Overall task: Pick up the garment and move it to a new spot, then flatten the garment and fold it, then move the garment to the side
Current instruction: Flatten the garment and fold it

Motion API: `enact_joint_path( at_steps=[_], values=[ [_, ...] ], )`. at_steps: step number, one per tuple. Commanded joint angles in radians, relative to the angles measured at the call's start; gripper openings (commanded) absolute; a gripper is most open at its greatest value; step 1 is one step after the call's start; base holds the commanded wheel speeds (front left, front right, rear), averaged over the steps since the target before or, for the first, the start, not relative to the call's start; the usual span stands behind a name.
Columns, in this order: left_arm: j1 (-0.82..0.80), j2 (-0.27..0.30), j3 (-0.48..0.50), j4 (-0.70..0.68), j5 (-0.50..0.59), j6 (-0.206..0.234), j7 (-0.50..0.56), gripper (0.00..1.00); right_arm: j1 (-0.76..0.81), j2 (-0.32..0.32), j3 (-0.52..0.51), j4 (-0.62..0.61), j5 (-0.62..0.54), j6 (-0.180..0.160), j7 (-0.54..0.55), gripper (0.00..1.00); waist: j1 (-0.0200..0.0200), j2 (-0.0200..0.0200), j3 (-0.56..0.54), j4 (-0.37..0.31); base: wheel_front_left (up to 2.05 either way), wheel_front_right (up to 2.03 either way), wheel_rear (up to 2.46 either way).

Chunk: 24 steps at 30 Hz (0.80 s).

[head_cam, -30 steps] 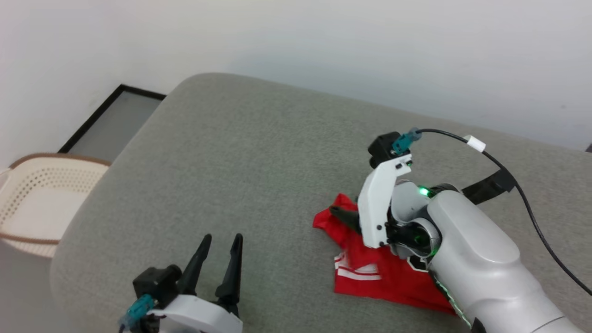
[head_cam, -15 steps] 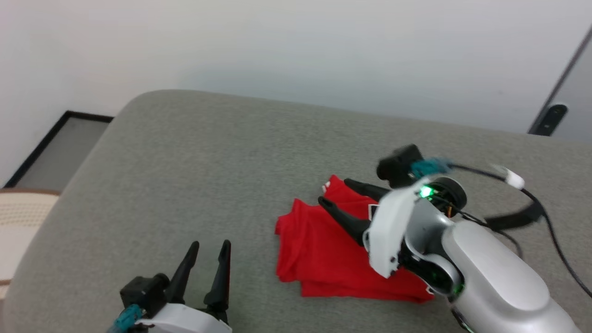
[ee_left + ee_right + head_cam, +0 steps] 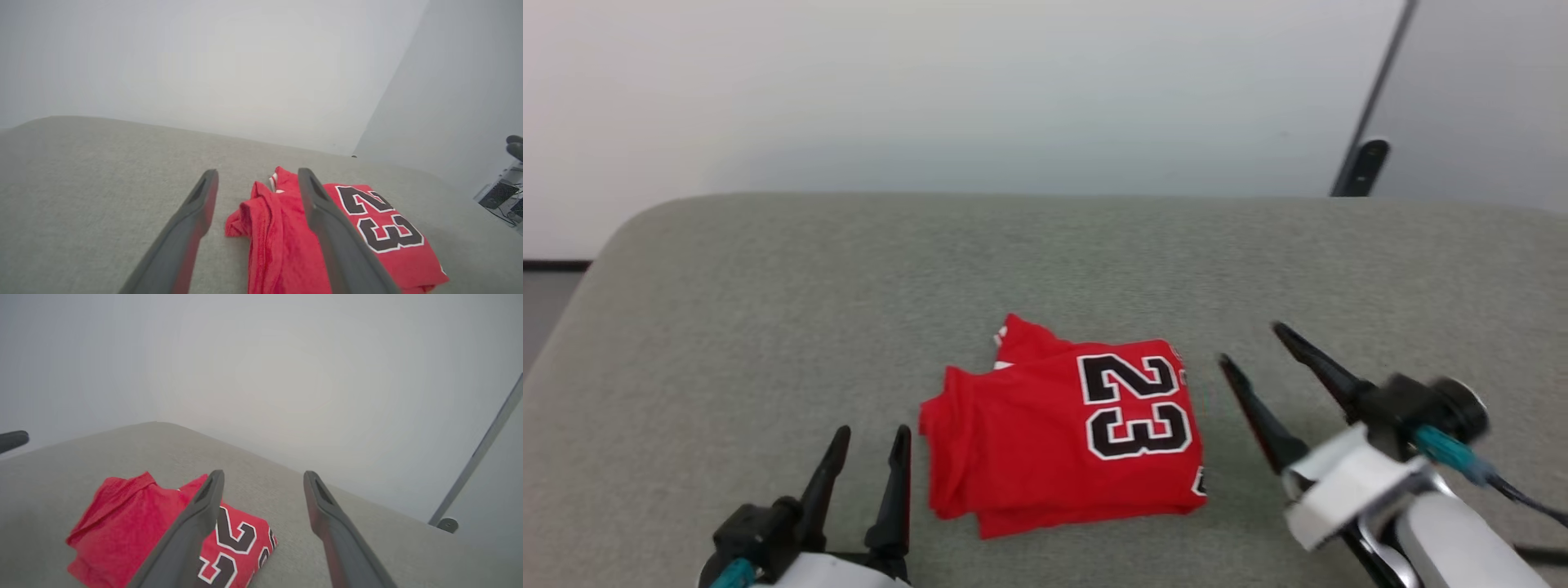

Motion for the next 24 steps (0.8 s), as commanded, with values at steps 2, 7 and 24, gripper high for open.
enact_joint_path(
  at_steps=[2, 7, 24],
  values=[
    [0.018, -0.003, 0.012, -0.025, 0.019, 0.000, 0.000, 1.00, 0.056, 0.022, -0.069, -0.001, -0.031, -0.001, -0.010, 1.00, 0.0000, -0.0001, 0.001, -0.035, 0.00, 0.00, 0.00],
    [0.045, -0.016, 0.036, -0.089, 0.052, 0.000, 0.001, 1.00, 0.192, 0.062, -0.252, -0.092, -0.121, -0.001, -0.012, 1.00, 0.0000, -0.0001, 0.006, -0.040, 0.00, 0.00, 0.00],
    [0.090, -0.028, 0.040, -0.172, 0.100, 0.000, 0.001, 1.00, 0.418, 0.181, -0.486, -0.210, -0.247, -0.001, -0.013, 1.00, 0.0000, -0.0001, 0.008, -0.028, 0.00, 0.00, 0.00]
  ],
)
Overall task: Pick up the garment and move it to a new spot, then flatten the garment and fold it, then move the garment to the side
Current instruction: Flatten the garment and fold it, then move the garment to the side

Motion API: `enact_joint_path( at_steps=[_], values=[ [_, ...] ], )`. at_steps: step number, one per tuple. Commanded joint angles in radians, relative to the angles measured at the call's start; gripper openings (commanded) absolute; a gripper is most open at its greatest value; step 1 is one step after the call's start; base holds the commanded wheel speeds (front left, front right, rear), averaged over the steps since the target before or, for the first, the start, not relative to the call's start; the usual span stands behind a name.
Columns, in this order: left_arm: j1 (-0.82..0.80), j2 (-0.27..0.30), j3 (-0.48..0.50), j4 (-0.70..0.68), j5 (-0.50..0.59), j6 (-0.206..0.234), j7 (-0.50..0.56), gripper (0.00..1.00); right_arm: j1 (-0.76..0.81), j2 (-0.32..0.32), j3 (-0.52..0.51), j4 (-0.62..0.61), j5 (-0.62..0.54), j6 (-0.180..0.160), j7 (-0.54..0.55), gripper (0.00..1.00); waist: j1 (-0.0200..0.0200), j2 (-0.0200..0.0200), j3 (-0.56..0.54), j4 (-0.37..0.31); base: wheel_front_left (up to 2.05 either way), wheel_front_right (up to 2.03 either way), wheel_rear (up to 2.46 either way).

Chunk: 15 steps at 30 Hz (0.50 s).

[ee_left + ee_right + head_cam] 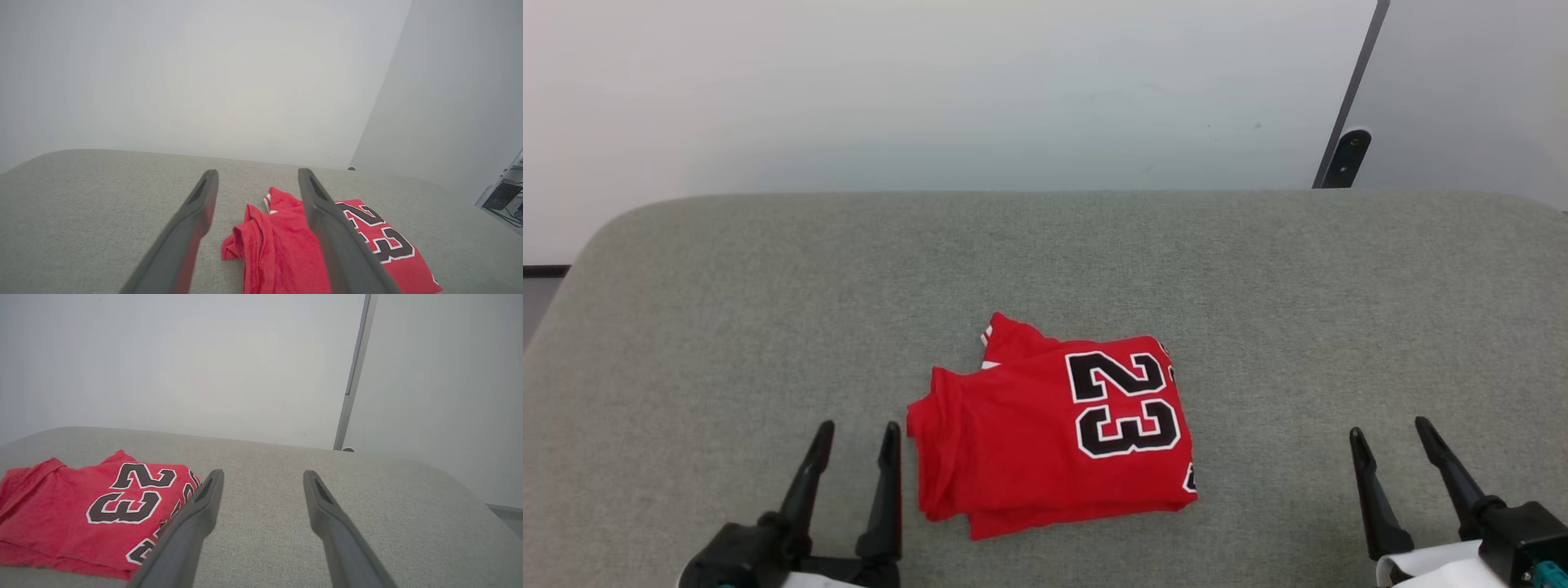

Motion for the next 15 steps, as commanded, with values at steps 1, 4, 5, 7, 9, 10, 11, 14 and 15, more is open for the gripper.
enact_joint_path(
  at_steps=[1, 4, 5, 7, 9, 10, 11, 14, 15],
  values=[
    [0.010, 0.004, -0.007, -0.002, 0.011, 0.000, 0.001, 1.00, 0.010, 0.002, -0.008, -0.010, -0.011, -0.001, -0.004, 1.00, 0.0000, -0.0001, 0.000, 0.001, 0.00, 0.00, 0.00],
    [0.005, 0.009, -0.007, -0.004, 0.013, 0.000, 0.001, 1.00, 0.013, 0.011, -0.025, -0.030, -0.017, -0.001, -0.005, 1.00, 0.0000, -0.0001, 0.000, 0.003, 0.00, 0.00, 0.00],
    [0.003, 0.010, -0.007, -0.006, 0.015, 0.000, 0.001, 1.00, 0.013, 0.011, -0.028, -0.036, -0.019, -0.001, -0.005, 1.00, 0.0000, -0.0001, 0.000, 0.004, 0.00, 0.00, 0.00],
    [0.001, 0.014, -0.008, -0.008, 0.018, 0.000, 0.001, 1.00, 0.013, 0.014, -0.036, -0.049, -0.023, -0.001, -0.005, 1.00, 0.0000, -0.0001, 0.000, 0.005, 0.00, 0.00, 0.00],
    [0.001, 0.015, -0.007, -0.011, 0.020, 0.000, 0.001, 1.00, 0.016, 0.017, -0.041, -0.058, -0.028, -0.001, -0.005, 1.00, 0.0000, -0.0001, -0.001, 0.006, 0.00, 0.00, 0.00],
    [0.001, 0.016, -0.005, -0.012, 0.023, 0.000, 0.001, 1.00, 0.019, 0.017, -0.043, -0.061, -0.028, -0.001, -0.005, 1.00, 0.0000, -0.0001, -0.001, 0.006, 0.00, 0.00, 0.00],
    [0.002, 0.017, -0.004, -0.012, 0.025, 0.000, 0.001, 1.00, 0.020, 0.017, -0.045, -0.063, -0.029, -0.001, -0.005, 1.00, 0.0000, -0.0001, -0.001, 0.006, 0.00, 0.00, 0.00],
    [0.002, 0.015, -0.001, -0.014, 0.026, 0.000, 0.001, 1.00, 0.015, 0.016, -0.049, -0.069, -0.030, -0.001, -0.005, 1.00, 0.0000, -0.0001, -0.002, 0.007, 0.00, 0.00, 0.00],
    [0.001, 0.014, 0.000, -0.014, 0.024, 0.000, 0.001, 1.00, 0.014, 0.016, -0.049, -0.071, -0.031, -0.001, -0.005, 1.00, 0.0000, -0.0001, -0.002, 0.007, 0.00, 0.00, 0.00]
  ],
)
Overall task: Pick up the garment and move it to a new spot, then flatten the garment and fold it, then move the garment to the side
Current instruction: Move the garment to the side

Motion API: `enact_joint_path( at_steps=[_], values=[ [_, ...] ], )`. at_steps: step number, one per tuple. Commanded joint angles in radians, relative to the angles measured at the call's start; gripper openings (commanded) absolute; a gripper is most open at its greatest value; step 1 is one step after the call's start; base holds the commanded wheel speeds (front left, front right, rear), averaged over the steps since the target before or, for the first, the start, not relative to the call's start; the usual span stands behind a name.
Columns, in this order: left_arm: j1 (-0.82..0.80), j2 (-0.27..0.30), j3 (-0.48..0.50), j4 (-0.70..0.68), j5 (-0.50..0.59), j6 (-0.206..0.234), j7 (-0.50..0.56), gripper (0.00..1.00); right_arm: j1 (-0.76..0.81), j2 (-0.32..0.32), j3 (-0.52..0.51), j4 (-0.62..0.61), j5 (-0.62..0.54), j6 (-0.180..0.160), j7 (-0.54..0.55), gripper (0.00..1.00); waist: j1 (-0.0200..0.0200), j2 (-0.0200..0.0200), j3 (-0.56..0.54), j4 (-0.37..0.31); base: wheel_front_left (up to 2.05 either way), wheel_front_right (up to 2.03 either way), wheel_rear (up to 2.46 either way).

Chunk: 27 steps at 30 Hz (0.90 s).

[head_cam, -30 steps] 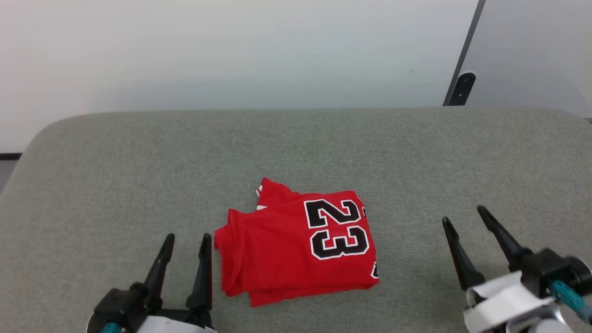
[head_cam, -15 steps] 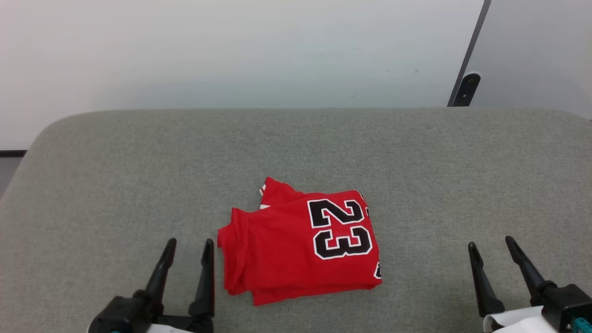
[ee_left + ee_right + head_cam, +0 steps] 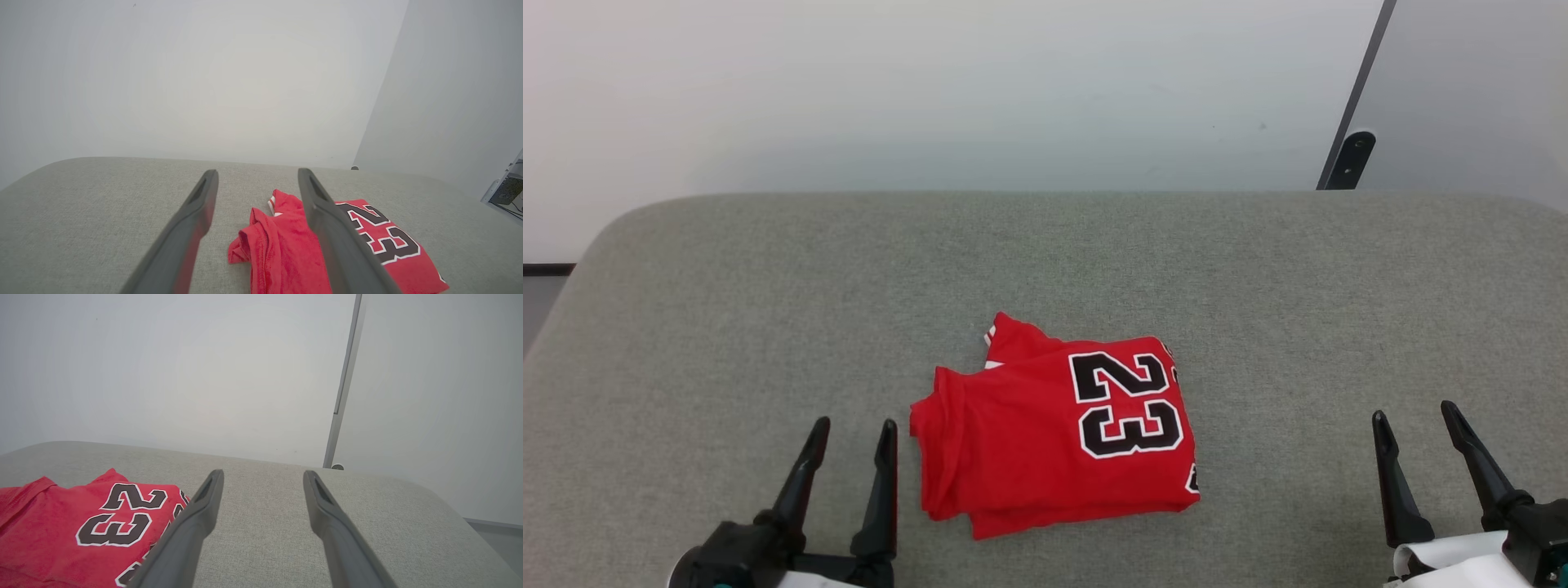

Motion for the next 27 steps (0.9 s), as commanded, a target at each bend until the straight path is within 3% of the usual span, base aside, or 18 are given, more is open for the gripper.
enact_joint_path(
  at_steps=[1, 13, 27],
  values=[
    [0.000, -0.001, 0.003, -0.005, 0.004, 0.000, 0.001, 1.00, 0.004, 0.003, -0.004, -0.007, -0.006, -0.001, -0.005, 1.00, 0.0000, -0.0001, 0.000, 0.000, 0.00, 0.00, 0.00],
    [-0.006, 0.002, 0.006, 0.004, 0.007, 0.000, 0.001, 1.00, 0.007, -0.010, 0.010, -0.004, -0.006, -0.001, -0.005, 1.00, 0.0000, -0.0001, -0.005, 0.022, 0.00, 0.00, 0.00],
    [0.009, 0.012, 0.084, 0.003, 0.012, 0.000, 0.001, 1.00, -0.007, -0.024, 0.083, 0.044, 0.007, -0.001, -0.005, 1.00, 0.0000, -0.0001, -0.029, 0.227, 0.00, 0.00, 0.00]
  ],
)
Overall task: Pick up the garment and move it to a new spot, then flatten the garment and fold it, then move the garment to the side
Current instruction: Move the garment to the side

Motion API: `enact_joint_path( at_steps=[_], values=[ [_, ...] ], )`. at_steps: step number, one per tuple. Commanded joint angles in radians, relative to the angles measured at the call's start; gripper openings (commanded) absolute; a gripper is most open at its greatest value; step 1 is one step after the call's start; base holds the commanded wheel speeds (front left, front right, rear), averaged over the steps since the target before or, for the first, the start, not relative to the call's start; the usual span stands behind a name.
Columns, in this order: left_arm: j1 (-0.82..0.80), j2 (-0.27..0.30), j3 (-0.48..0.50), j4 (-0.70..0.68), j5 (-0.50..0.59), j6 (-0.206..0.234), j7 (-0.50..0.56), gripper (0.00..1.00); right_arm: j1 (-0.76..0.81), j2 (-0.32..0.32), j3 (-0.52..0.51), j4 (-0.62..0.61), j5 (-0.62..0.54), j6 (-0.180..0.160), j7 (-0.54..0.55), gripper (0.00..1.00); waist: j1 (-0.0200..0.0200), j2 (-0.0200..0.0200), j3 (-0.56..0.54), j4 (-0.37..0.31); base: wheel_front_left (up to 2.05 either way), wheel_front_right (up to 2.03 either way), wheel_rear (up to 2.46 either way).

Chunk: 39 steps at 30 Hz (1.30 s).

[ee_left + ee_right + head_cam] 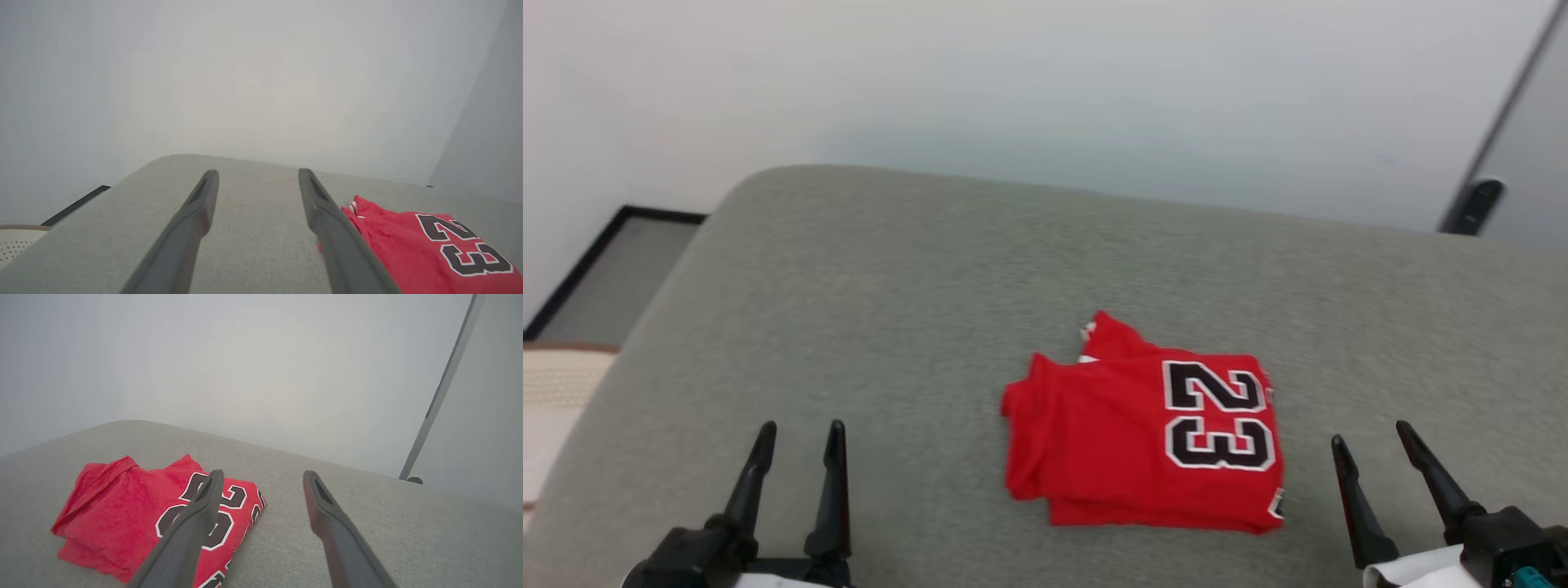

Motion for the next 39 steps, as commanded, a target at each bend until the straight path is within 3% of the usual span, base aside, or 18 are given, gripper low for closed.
enact_joint_path(
  at_steps=[1, 6, 9, 20, 30, 36, 37, 38, 39],
  values=[
    [0.009, -0.003, 0.002, -0.003, 0.012, 0.000, 0.001, 1.00, -0.008, -0.002, 0.004, 0.006, 0.004, -0.001, -0.004, 1.00, 0.0000, 0.0000, -0.015, 0.069, 0.00, 0.00, 0.00],
    [0.025, -0.017, 0.012, -0.014, 0.018, 0.000, 0.001, 1.00, -0.023, -0.028, 0.019, 0.095, 0.021, -0.001, -0.004, 1.00, 0.0000, 0.0000, -0.021, 0.108, 0.00, 0.00, 0.00],
    [0.031, -0.020, 0.000, -0.017, 0.014, 0.000, 0.001, 1.00, -0.067, -0.050, 0.033, 0.173, 0.055, -0.001, 0.064, 1.00, 0.0000, 0.0000, -0.018, 0.121, 0.00, 0.00, 0.00],
    [-0.037, -0.035, -0.109, -0.005, 0.001, 0.000, 0.001, 1.00, -0.283, -0.180, 0.096, 0.300, 0.201, -0.001, 0.573, 1.00, 0.0000, 0.0000, 0.085, 0.210, 0.00, 0.00, 0.00],
    [-0.083, -0.050, -0.162, 0.013, -0.022, 0.000, 0.001, 1.00, -0.376, -0.156, 0.096, 0.325, 0.308, 0.000, 0.948, 1.00, 0.0000, 0.0000, 0.167, 0.286, 0.00, 0.00, 0.00],
    [-0.092, -0.051, -0.170, 0.023, -0.033, 0.000, 0.001, 1.00, -0.383, -0.133, 0.073, 0.329, 0.281, 0.000, 1.069, 1.00, 0.0000, 0.0000, 0.177, 0.298, 0.00, 0.00, 0.00],
    [-0.094, -0.051, -0.170, 0.024, -0.035, 0.000, 0.001, 1.00, -0.385, -0.130, 0.065, 0.328, 0.273, 0.000, 1.075, 0.71, 0.0000, 0.0000, 0.177, 0.298, 0.00, 0.00, 0.00],
    [-0.096, -0.051, -0.169, 0.024, -0.041, 0.000, 0.001, 1.00, -0.386, -0.127, 0.058, 0.326, 0.265, 0.000, 1.080, 0.25, 0.0000, 0.0000, 0.178, 0.298, 0.00, 0.00, 0.00],
    [-0.098, -0.051, -0.168, 0.024, -0.042, 0.000, 0.001, 1.00, -0.386, -0.124, 0.054, 0.326, 0.257, 0.000, 1.084, 0.00, 0.0000, 0.0000, 0.177, 0.298, 0.00, 0.00, 0.00]
  ],
)
